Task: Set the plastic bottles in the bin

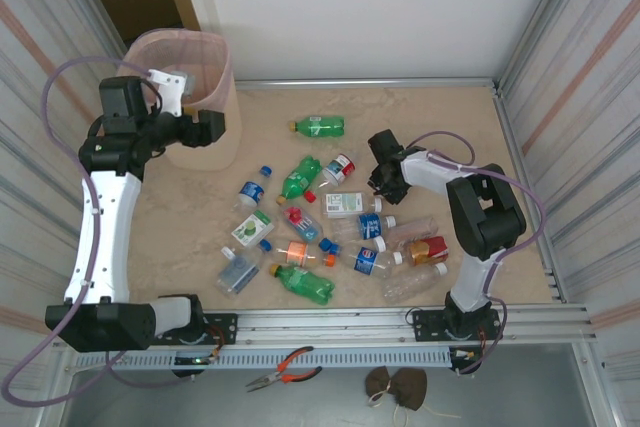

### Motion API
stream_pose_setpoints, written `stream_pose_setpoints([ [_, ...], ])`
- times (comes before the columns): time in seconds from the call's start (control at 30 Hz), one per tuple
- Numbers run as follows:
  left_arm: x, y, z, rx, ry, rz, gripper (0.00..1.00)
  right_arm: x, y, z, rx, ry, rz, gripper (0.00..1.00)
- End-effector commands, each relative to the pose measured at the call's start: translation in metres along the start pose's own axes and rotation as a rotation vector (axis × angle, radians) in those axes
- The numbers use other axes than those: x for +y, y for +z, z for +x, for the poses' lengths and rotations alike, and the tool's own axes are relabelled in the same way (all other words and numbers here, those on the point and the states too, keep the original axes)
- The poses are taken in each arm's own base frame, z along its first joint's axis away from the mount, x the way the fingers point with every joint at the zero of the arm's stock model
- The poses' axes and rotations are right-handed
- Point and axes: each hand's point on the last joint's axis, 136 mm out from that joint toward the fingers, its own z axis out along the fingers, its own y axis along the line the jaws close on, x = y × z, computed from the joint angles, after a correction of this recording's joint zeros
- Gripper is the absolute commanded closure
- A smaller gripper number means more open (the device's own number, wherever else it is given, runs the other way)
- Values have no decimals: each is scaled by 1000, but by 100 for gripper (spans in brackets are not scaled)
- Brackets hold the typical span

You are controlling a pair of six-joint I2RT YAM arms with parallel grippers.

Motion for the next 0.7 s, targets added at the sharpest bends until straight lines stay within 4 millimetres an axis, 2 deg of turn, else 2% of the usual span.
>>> stream_pose_setpoints([
  [0.0, -12, -7, -17, -55, 11, 34, 21, -12, -13, -14, -51, 23, 5, 65],
  [0.1, -16, -8, -21, -76, 4, 39, 23, -17, -26, -24, -85, 10, -11, 71],
  [0.23, -23, -11, -31, -137, -28, 49, 25, -16, -50, -39, -137, -40, -54, 74],
  [0.37, -33, -13, -39, -171, -55, 71, 27, 0, -86, -48, -178, -162, -172, 76],
  [0.47, -46, -11, -40, -179, -70, 107, 28, 28, -121, -43, -196, -331, -342, 78],
  [0.57, -68, -5, -39, -188, -47, 183, 27, 51, -157, -28, -202, -503, -512, 80],
  [0.67, -95, 0, -34, -193, -15, 286, 26, 65, -189, -12, -214, -647, -638, 79],
])
